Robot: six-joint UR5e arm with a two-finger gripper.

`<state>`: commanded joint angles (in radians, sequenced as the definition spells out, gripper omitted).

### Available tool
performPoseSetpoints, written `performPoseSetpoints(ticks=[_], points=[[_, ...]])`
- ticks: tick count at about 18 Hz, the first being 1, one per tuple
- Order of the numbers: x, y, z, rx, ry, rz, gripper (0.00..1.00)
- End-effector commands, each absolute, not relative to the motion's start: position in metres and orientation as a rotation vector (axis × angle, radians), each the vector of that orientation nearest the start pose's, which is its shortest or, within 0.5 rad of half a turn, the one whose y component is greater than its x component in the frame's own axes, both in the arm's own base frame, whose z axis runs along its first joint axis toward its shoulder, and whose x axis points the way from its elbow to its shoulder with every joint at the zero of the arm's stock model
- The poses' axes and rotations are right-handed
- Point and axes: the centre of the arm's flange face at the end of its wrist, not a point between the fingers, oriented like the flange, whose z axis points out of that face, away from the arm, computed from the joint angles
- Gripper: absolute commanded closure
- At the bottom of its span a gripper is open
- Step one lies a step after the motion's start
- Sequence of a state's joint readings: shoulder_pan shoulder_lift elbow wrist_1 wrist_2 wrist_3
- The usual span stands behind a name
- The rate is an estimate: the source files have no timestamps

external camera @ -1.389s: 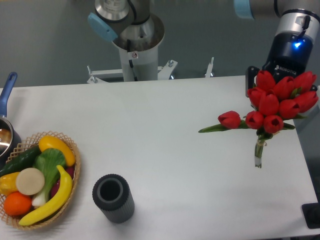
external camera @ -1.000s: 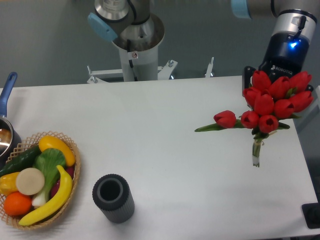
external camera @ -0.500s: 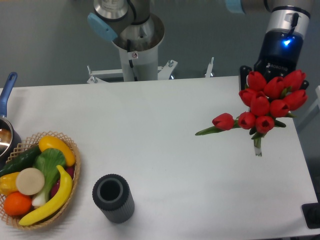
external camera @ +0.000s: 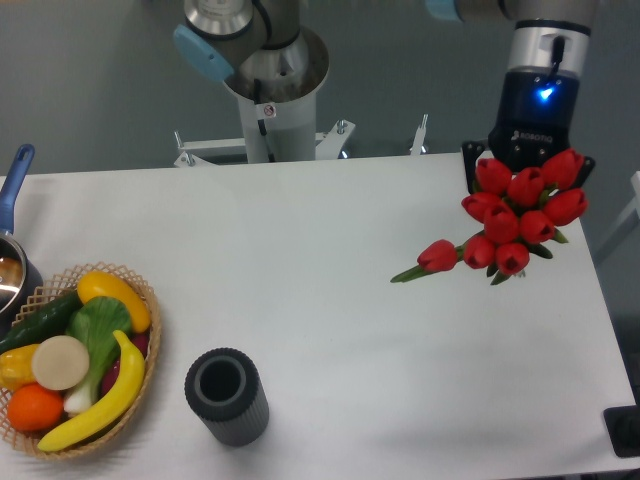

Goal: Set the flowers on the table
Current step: 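Grip the red tulip bouquet stems and lift it upward, then tilt the held tulips and lower them onto the table surface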

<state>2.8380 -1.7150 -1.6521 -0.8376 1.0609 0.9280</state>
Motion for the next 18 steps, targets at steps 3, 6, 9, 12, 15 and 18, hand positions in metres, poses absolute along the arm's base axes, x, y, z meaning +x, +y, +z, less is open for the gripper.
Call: performPoseSetpoints(ticks=[3,6,9,12,15,18], points=[[-0.482,0.367,0.447,-2.56,-0.235,0.313,0.51],[-0.478,0.381,0.424,-2.665,-0.228,0.344,0.5],[-0.474,0.396,0.395,-2.736,-0.157,0.325,0.51],[-0.473,0.406,0.369,-2.827,-0.109,0.341,0.51],[-0.473,0.418,0.353,-2.901,-0.066,0.374,0.51],[-0.475,0.426,0.335,-2.923,-0.049,0.345,0.51]])
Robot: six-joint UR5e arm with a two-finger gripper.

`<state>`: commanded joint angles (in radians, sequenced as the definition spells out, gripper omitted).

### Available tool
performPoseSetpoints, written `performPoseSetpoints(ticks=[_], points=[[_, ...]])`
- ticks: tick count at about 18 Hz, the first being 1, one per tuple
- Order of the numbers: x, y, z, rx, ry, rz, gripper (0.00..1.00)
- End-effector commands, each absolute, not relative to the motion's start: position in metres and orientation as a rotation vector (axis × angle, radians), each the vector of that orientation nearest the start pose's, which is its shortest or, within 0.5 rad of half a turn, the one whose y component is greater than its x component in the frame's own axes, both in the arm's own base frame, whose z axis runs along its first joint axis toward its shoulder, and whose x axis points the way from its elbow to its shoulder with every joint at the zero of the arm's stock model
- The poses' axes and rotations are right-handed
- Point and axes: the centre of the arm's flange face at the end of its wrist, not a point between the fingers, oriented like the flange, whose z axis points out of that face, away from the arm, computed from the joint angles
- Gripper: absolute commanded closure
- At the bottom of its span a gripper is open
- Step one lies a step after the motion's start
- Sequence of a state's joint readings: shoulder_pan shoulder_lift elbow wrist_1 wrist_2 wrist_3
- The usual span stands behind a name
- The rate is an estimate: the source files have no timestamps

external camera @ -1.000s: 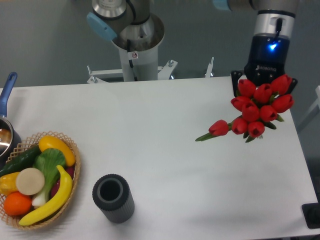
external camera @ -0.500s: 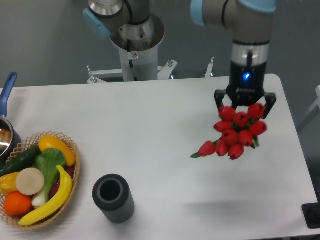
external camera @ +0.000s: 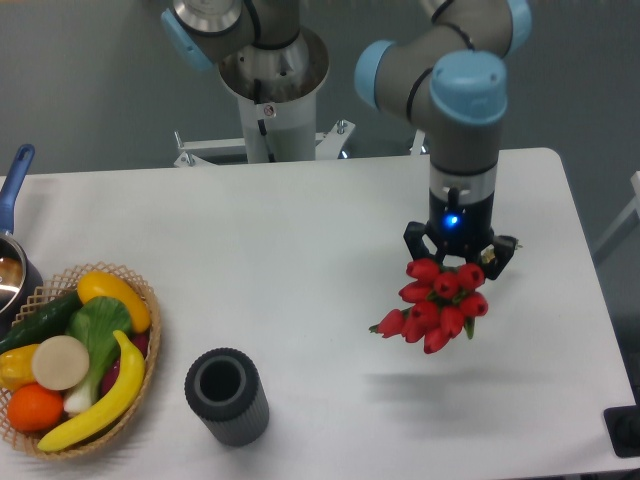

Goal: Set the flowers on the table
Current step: 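Tilt the held tulips and lower them onto the table surface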

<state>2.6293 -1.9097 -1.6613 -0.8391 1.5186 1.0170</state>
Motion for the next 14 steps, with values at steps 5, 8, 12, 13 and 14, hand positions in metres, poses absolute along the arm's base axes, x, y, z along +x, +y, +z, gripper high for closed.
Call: performPoseSetpoints(ticks=[5,8,12,13,14], points=[[-0.475,0.428,0.304,-3.003,0.008,0.327,0.51],[-0.473,0.434,0.285,-3.063,0.047,0.333,0.51],[-0.475,0.439,0.27,-3.111,0.061,0.339,0.51],[-0.474,0.44,0.267,-3.119,0.068,0.339,0.51],[-0.473,0.441,0.265,-3.121,0.075,0.336,0.51]])
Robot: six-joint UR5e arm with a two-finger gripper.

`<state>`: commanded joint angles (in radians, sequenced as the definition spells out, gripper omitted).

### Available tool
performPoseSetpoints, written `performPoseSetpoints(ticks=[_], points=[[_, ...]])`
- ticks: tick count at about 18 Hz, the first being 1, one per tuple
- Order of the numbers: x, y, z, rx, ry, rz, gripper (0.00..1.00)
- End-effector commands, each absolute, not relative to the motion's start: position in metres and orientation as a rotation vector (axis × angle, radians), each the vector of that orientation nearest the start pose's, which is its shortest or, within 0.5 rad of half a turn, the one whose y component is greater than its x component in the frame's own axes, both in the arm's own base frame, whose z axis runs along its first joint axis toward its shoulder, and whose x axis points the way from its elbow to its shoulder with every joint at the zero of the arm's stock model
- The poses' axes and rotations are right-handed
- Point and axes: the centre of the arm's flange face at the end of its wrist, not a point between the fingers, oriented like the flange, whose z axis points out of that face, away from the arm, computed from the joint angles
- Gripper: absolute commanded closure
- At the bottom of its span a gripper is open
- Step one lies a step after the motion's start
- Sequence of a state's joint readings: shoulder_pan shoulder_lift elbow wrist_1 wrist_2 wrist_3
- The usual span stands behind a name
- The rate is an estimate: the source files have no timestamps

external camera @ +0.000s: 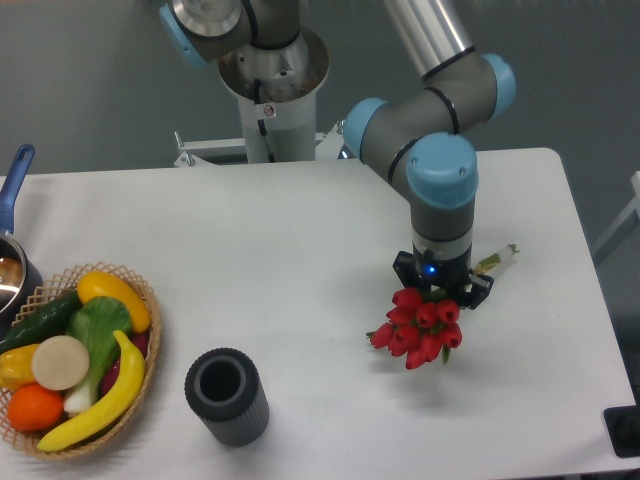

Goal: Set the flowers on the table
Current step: 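Tilt the held tulips and lower them onto the table surface, then open the gripper and raise it away from the tulips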

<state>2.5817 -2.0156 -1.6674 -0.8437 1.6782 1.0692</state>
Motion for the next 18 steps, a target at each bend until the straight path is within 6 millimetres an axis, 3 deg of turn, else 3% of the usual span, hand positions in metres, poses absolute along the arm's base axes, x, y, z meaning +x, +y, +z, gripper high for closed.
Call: performPoseSetpoints(ticks=[8,11,15,17,18], points=[[-0.472,0.446,0.238,-3.145,0.113,0.282,0.5],[-0.475,0.448,0.23,-3.152,0.126,0.272,0.45],[-0.476,0.45,0.228,-3.156,0.184,0.275,0.2],[-0.478,0.451,0.24,-3.142,0.263,0.308,0.02],[-0.48,0.452,0.246,-3.134,0.271,0.321,0.0]])
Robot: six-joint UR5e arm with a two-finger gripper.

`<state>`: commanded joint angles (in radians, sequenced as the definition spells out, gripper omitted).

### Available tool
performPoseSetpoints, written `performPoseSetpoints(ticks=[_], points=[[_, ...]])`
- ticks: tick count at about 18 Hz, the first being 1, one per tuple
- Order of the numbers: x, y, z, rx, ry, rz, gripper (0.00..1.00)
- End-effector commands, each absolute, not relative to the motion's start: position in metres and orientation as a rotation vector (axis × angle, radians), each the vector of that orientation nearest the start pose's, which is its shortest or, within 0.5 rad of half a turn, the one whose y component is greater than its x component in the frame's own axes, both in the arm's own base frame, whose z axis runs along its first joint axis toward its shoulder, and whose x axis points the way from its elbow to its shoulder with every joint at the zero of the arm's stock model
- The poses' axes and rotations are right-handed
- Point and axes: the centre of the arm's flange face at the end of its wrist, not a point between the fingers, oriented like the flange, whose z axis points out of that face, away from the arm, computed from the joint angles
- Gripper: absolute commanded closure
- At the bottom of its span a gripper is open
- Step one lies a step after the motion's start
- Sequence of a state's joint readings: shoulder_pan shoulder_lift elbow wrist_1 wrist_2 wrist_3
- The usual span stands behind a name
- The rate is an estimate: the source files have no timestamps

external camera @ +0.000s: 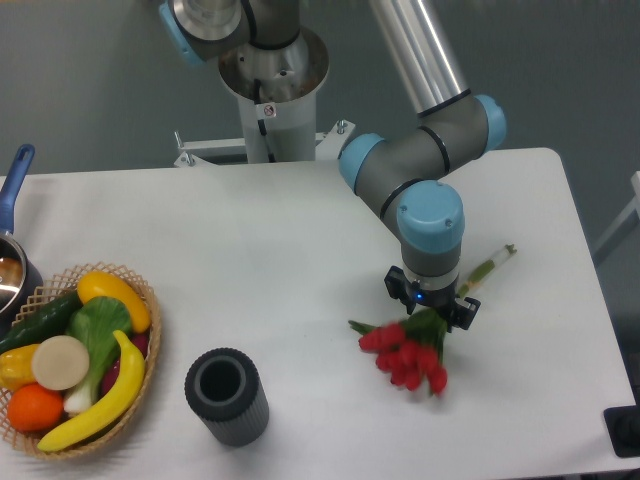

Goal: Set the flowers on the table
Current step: 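Open the gripper and raise it away from the tulips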

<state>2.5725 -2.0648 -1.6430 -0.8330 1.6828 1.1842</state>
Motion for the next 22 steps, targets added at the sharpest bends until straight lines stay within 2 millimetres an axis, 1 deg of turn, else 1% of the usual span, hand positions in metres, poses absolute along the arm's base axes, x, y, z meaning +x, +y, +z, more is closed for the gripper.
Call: performPoseSetpoints(ticks=[1,3,6,7,9,10,11,12,14,15,17,18,19,22], points=[[-0.481,0.452,0.253,-3.123,0.27,0.337,0.0],[-0.484,0.452,0.276,-3.095,0.26,0.389,0.0],[-0.497,0.454,0.322,-3.043,0.221,0.498,0.0],[-0.504,0.448,0.333,-3.032,0.198,0.523,0.0],[-0.512,0.432,0.362,-3.008,0.16,0.585,0.0],[-0.514,0.425,0.372,-2.993,0.149,0.601,0.0],[-0.52,0.416,0.377,-2.984,0.144,0.598,0.0],[-0.526,0.407,0.379,-2.974,0.188,0.58,0.0],[-0.526,0.389,0.401,-2.924,0.319,0.577,0.0],[-0.529,0.38,0.402,-2.931,0.344,0.547,0.0],[-0.527,0.358,0.415,-2.955,0.361,0.487,0.0],[-0.531,0.343,0.42,-2.958,0.382,0.461,0.0],[-0.531,0.331,0.427,-2.946,0.429,0.45,0.0],[-0.536,0.296,0.435,-2.957,0.558,0.377,0.0]])
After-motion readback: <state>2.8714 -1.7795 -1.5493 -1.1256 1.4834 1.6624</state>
